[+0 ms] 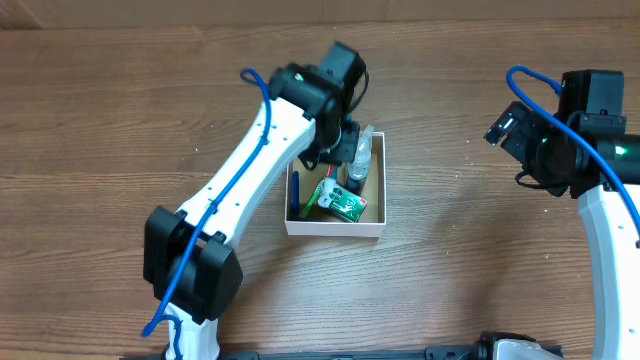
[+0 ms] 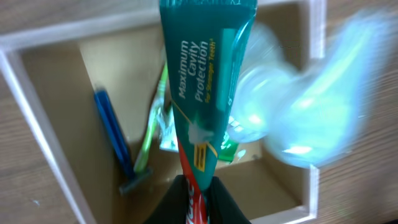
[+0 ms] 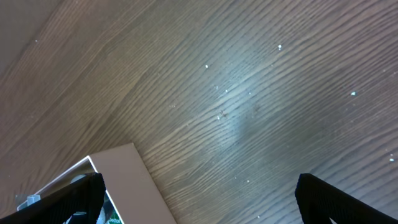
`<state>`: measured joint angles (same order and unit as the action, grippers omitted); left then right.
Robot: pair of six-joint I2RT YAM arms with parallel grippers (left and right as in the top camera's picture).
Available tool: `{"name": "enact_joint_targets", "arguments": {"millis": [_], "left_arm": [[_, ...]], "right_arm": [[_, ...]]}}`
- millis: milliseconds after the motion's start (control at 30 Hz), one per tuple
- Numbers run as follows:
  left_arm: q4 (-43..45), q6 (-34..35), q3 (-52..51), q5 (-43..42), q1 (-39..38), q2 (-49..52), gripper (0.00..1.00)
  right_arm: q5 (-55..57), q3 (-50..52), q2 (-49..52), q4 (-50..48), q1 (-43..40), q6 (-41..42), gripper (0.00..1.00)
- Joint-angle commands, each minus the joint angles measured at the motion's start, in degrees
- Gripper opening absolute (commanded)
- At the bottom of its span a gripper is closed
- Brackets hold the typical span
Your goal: Pack container
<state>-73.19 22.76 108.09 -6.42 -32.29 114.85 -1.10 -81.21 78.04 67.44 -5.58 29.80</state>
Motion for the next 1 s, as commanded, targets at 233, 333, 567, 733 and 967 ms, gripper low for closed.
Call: {"name": "enact_joint_targets", "arguments": {"millis": [233, 333, 567, 733, 967], "left_arm": [[-16.7, -6.5, 17.8, 5.2, 14.7, -12.3, 1.00], [-19.5, -7.0, 22.3, 7.8, 25.2, -21.2, 1.00], [-23.1, -7.0, 22.2, 8.8, 36.2, -29.3, 1.00], [-23.0, -6.9, 22.2, 8.5, 36.2, -28.5, 1.00], [-23.0, -6.9, 22.2, 8.5, 36.1, -28.3, 1.00]], "right_arm": [[0.4, -0.5, -0.2, -0.2, -0.2, 0.3, 1.00], [0.4, -0.5, -0.2, -0.2, -0.2, 0.3, 1.00], [0.4, -0.5, -0.2, -0.2, -0.2, 0.3, 1.00], [0.4, -0.5, -0.2, -0.3, -0.2, 0.3, 1.00], [1.9, -0.5, -11.2, 0.7, 0.4, 0.0, 1.00]]}}
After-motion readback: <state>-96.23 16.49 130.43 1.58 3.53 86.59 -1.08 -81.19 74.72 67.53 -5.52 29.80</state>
